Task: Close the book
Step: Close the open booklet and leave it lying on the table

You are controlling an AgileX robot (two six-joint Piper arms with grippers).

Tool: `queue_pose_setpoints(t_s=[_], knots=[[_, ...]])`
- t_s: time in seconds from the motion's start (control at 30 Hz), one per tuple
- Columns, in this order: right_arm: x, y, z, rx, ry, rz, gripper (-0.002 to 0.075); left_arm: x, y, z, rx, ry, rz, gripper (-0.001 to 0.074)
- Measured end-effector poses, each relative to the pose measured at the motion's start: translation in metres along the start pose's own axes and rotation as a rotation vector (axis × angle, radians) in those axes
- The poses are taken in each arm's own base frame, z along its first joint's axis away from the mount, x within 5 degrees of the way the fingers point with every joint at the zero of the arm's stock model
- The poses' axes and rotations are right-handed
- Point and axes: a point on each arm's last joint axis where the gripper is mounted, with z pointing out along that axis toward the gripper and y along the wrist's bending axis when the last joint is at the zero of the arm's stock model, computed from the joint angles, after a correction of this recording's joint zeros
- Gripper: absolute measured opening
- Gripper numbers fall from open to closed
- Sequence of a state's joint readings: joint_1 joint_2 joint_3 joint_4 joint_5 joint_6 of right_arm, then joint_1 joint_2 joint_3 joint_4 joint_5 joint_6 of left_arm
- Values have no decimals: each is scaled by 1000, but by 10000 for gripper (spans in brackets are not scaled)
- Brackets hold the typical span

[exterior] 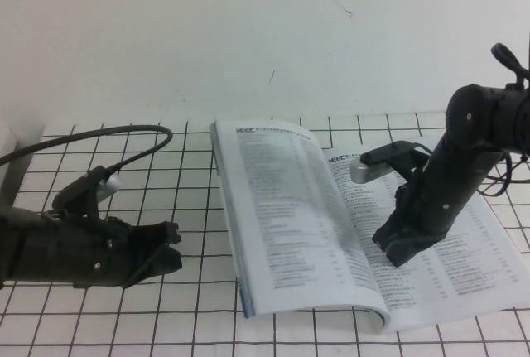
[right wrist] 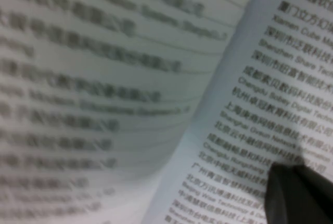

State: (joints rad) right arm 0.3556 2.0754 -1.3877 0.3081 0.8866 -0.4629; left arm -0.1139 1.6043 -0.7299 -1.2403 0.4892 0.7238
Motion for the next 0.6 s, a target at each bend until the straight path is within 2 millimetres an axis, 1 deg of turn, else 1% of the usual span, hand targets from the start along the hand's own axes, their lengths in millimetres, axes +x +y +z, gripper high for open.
queue_pose_setpoints(t_s=[0.13, 0.2, 0.27, 0.37, 0.47, 0.53, 0.6], knots=[[0, -1, 1, 4, 4, 6, -3, -2, 0, 13, 71, -11, -58, -4], [0, -1, 1, 5, 6, 5, -3, -1, -5, 22, 114, -18, -70, -4], [0, -1, 1, 7, 7, 10, -3, 3, -14, 31, 151, -13, -34, -4], [0, -1, 1, 7, 7, 10, -3, 15, -35, 45, 198, 30, 59, -4], [0, -1, 1, 7, 7, 10, -3, 20, -62, 55, 255, 58, 149, -4], [0, -1, 1, 7, 7, 10, -3, 20, -80, 59, 288, 56, 192, -4], [0, -1, 1, 7, 7, 10, -3, 15, -95, 60, 313, 41, 218, -4]])
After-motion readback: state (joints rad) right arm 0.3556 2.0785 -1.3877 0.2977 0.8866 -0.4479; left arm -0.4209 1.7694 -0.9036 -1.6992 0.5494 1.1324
